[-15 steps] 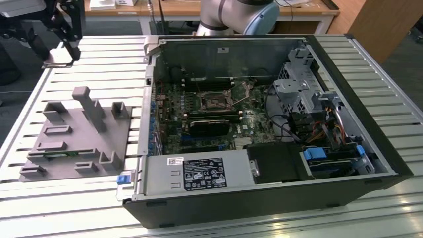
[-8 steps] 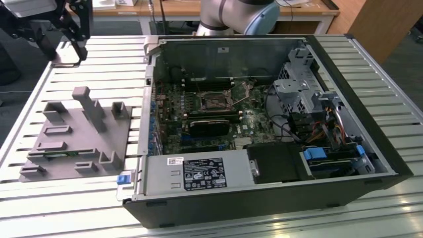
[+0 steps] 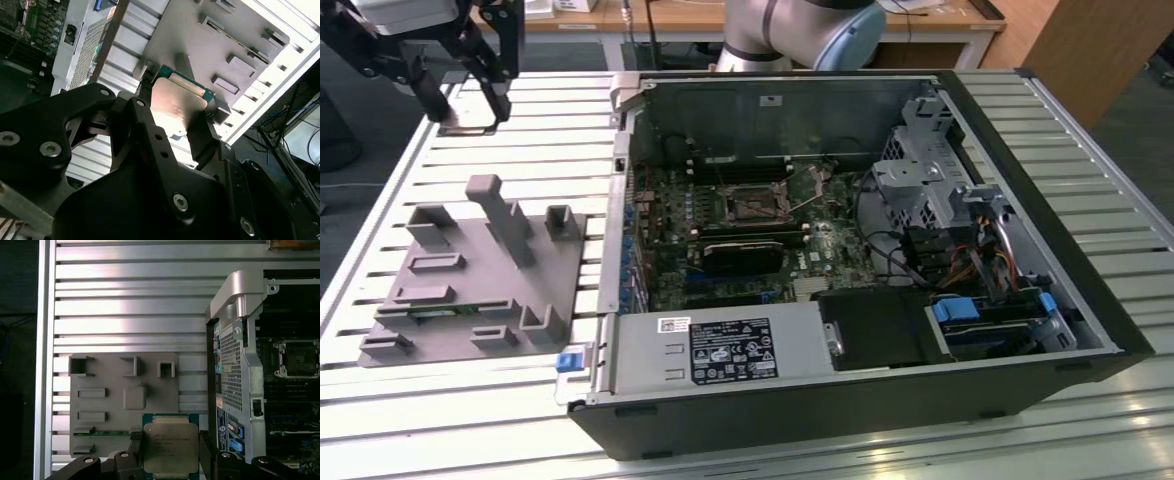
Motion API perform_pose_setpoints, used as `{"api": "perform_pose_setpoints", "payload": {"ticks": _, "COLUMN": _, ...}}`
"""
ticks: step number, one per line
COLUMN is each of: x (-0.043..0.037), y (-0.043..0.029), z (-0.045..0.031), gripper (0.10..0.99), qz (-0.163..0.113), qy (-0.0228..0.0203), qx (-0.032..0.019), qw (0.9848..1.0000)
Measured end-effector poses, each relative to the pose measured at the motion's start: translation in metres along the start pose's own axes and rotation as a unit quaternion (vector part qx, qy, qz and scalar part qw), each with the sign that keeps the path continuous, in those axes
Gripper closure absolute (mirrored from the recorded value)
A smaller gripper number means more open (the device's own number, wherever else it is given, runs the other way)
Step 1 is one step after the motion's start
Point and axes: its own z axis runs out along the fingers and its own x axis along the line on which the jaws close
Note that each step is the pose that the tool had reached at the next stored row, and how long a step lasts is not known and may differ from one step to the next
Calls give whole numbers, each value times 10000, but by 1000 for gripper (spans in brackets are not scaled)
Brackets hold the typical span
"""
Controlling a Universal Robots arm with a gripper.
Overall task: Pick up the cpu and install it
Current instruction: 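Pick up the cpu and move it towards the insertion slot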
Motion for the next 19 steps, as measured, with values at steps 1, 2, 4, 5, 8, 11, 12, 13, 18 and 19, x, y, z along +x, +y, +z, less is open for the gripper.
{"api": "perform_pose_setpoints", "payload": {"ticks": 1, "x": -18, "y": 0, "z": 0, "gripper": 553, "qz": 0, "qy": 0, "qx": 0, "qw": 10000}}
{"api": "perform_pose_setpoints", "payload": {"ticks": 2, "x": -35, "y": 1, "z": 0, "gripper": 553, "qz": 0, "qy": 0, "qx": 0, "qw": 10000}}
{"api": "perform_pose_setpoints", "payload": {"ticks": 4, "x": -67, "y": 2, "z": 0, "gripper": 553, "qz": 0, "qy": -1, "qx": 0, "qw": 10000}}
{"api": "perform_pose_setpoints", "payload": {"ticks": 5, "x": -83, "y": 2, "z": 0, "gripper": 553, "qz": 0, "qy": 0, "qx": 0, "qw": 10000}}
{"api": "perform_pose_setpoints", "payload": {"ticks": 8, "x": -131, "y": 4, "z": -1, "gripper": 553, "qz": 0, "qy": 0, "qx": 0, "qw": 10000}}
{"api": "perform_pose_setpoints", "payload": {"ticks": 11, "x": -174, "y": 5, "z": -1, "gripper": 553, "qz": 0, "qy": -1, "qx": 0, "qw": 10000}}
{"api": "perform_pose_setpoints", "payload": {"ticks": 12, "x": -189, "y": 5, "z": -1, "gripper": 553, "qz": 0, "qy": -1, "qx": 0, "qw": 10000}}
{"api": "perform_pose_setpoints", "payload": {"ticks": 13, "x": -204, "y": 6, "z": -1, "gripper": 553, "qz": 0, "qy": -1, "qx": 0, "qw": 10000}}
{"api": "perform_pose_setpoints", "payload": {"ticks": 18, "x": -278, "y": 8, "z": -3, "gripper": 553, "qz": 0, "qy": 0, "qx": 0, "qw": 10000}}
{"api": "perform_pose_setpoints", "payload": {"ticks": 19, "x": -291, "y": 9, "z": -3, "gripper": 553, "qz": 0, "qy": 0, "qx": 0, "qw": 10000}}
